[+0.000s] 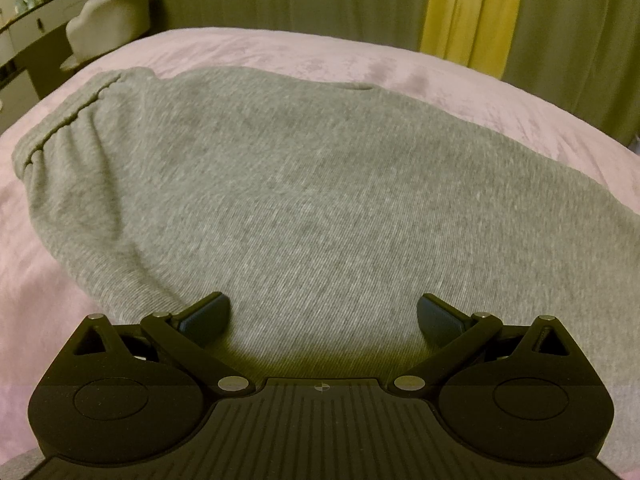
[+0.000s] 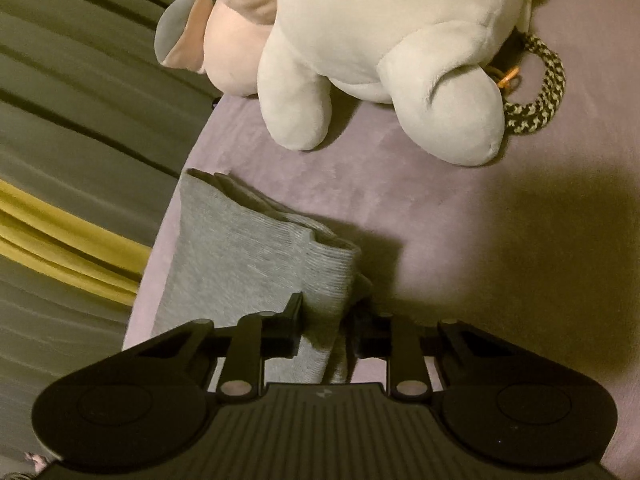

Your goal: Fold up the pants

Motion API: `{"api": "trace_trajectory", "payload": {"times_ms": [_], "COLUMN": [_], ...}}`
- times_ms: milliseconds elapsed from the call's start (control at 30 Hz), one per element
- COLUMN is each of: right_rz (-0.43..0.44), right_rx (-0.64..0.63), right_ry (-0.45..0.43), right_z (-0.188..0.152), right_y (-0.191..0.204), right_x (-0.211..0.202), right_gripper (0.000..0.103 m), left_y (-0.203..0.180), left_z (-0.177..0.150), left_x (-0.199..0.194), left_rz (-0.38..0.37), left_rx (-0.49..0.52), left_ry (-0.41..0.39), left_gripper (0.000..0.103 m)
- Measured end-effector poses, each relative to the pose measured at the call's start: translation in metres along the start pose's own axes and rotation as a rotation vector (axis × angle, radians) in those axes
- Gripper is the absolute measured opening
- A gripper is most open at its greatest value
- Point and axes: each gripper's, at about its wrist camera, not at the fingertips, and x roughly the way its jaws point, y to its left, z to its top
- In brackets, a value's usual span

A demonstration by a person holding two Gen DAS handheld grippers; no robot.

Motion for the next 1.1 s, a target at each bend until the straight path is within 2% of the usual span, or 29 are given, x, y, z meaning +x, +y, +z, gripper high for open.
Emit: {"api": "trace_trajectory", "payload": {"times_ms": [233,367,500,633,700,767,833,933,1000,1033,1100], "right_rz": [0.003,-0.054,-0.058,-0.037,0.03,0.097,0.198,0.337,0.427,0.432,0.372], "right_rx": [0.044,-0.037,-0.087,-0.232,-0.377,-0.572,-0.774,-1.078,-1.184,-1.209,-1.301], "right_ry": [0.009,-0.009,-0.082,-0.132,-0.169,-0.201,-0.185,-0.128,-0.017,0.06,0.197], "right_z": [0.002,0.001,-0.003,-0.01,-0.023,-0.05,-0.093,-0.181,-0.232,-0.255,-0.307], "right_y": [-0.004,0.012,0.038,0.086,0.126,0.173,0.219,0.266,0.275,0.276,0.269], "right_x": [0.004,0.002,-0.011,-0.03,-0.047,-0.064,-0.076,-0.078,-0.061,-0.046,-0.004], "right_gripper": [0.026,0.019,0.015,0.015,0.014,0.015,0.015,0.015,0.015,0.015,0.016], "left_y": [0.001,0.002,0.009,0.022,0.028,0.034,0.039,0.047,0.053,0.057,0.064], "left_z": [0.0,0.001,0.0,0.0,-0.001,-0.001,-0.001,-0.002,-0.005,-0.006,-0.009], "left_x": [0.0,-0.001,-0.007,-0.018,-0.024,-0.031,-0.037,-0.05,-0.058,-0.061,-0.06], "left_rz": [-0.002,-0.009,-0.037,-0.068,-0.081,-0.096,-0.105,-0.099,-0.095,-0.093,-0.097], "left_rx": [-0.004,-0.012,-0.05,-0.112,-0.141,-0.166,-0.182,-0.208,-0.221,-0.223,-0.242], "left_ry": [0.001,-0.001,-0.007,-0.027,-0.046,-0.062,-0.077,-0.118,-0.154,-0.168,-0.16], "left_gripper": [0.103,0.103,0.103,0.103,0.103,0.103,0.103,0.103,0.103,0.103,0.103]}}
